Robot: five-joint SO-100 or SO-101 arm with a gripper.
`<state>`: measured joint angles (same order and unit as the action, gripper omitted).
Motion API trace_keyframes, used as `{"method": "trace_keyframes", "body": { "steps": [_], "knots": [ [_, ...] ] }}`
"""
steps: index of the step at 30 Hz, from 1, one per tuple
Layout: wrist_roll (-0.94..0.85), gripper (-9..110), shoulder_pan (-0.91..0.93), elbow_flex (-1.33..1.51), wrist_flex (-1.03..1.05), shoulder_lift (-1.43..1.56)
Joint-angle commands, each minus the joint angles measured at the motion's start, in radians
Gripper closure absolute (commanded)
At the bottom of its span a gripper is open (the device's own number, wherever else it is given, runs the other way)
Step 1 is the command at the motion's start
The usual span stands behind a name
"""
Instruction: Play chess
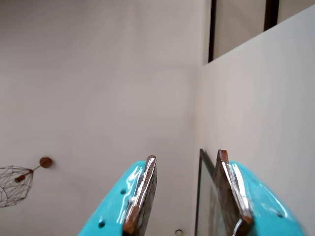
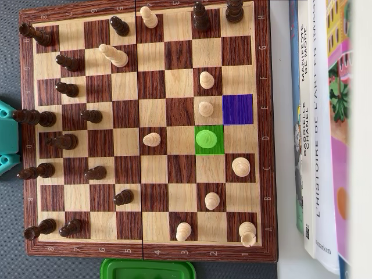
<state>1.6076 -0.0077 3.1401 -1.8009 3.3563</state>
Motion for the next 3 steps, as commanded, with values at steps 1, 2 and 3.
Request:
{"method": "trace_keyframes", "body": {
  "steps": [1,2,3],
  "knots": [
    [0.003,84,-0.005,0.018,-0.003,-0.011],
    [0.003,84,-0.005,0.018,-0.003,-0.011],
    [0.003,84,-0.005,0.018,-0.003,-0.011]
  ]
}}
